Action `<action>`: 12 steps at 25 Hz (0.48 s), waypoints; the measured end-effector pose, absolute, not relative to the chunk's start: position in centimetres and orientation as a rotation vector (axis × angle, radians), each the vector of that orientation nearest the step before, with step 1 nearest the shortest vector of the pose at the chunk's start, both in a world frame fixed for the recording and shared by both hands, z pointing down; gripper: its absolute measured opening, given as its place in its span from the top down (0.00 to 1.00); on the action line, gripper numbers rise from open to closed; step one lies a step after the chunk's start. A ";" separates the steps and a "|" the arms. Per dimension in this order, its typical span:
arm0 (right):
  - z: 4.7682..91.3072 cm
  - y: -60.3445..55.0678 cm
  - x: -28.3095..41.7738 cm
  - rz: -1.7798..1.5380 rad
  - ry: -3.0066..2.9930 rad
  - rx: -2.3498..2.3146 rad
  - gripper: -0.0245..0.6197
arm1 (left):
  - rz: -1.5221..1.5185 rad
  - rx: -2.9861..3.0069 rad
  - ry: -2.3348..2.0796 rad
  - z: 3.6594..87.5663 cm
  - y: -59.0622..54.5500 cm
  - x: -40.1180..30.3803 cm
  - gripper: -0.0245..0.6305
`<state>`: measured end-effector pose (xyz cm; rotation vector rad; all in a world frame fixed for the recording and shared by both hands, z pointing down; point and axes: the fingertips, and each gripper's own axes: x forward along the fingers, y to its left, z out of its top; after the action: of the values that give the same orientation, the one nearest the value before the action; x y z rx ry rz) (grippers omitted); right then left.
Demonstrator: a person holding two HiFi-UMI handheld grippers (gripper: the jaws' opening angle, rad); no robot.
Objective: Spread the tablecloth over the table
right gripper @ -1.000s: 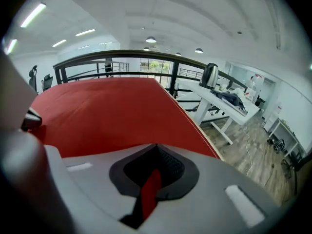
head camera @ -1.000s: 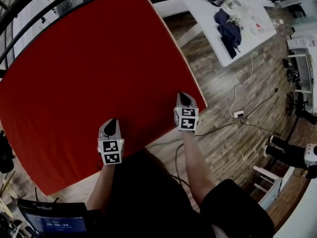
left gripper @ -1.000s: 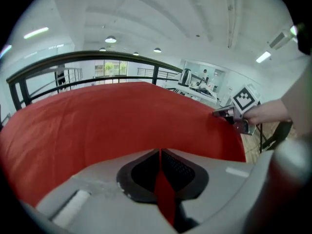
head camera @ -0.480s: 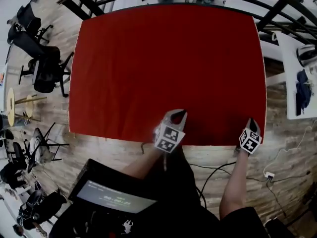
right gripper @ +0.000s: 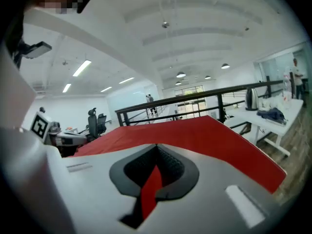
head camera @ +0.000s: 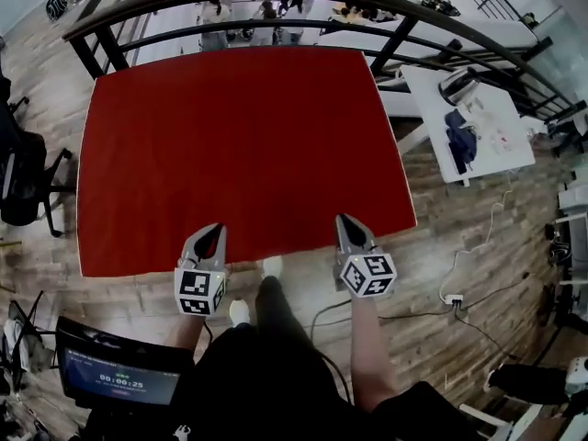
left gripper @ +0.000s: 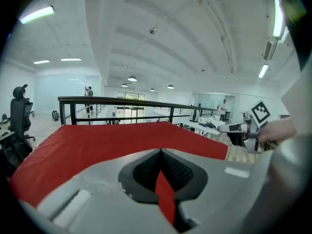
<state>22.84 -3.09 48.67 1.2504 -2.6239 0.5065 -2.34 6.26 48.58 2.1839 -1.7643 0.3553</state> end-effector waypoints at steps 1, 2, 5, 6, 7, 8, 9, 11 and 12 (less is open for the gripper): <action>47.2 -1.7 21.3 0.450 -2.648 1.199 0.95 | 0.316 2.176 -1.791 47.7 7.0 -3.0 0.96; 45.9 -0.5 20.1 0.405 -2.669 1.165 0.95 | 0.285 2.173 -1.808 46.9 7.8 -3.5 0.96; 42.4 2.5 17.7 0.393 -2.738 1.143 0.95 | 0.247 2.176 -1.829 45.0 10.5 -4.9 0.96; 41.4 3.3 17.1 0.388 -2.757 1.141 0.95 | 0.243 2.175 -1.843 44.2 11.4 -5.4 0.96; 40.6 3.9 16.6 0.368 -2.769 1.133 0.95 | 0.239 2.174 -1.864 43.3 12.2 -6.0 0.96; 40.1 4.3 16.1 0.343 -2.775 1.118 0.95 | 0.233 2.170 -1.891 42.5 12.8 -6.5 0.96; 39.8 4.5 15.6 0.326 -2.782 1.096 0.95 | 0.226 2.162 -1.920 41.9 13.2 -7.1 0.96; 39.5 4.6 14.6 0.328 -2.804 1.048 0.95 | 0.210 2.135 -1.976 41.1 13.5 -8.3 0.96; 39.4 4.6 14.3 0.336 -2.815 1.030 0.95 | 0.198 2.119 -1.999 40.7 13.7 -8.9 0.96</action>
<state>14.25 4.56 39.40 1.0298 -2.8149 0.3359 -8.85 13.73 40.75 2.1189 -1.9988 0.1980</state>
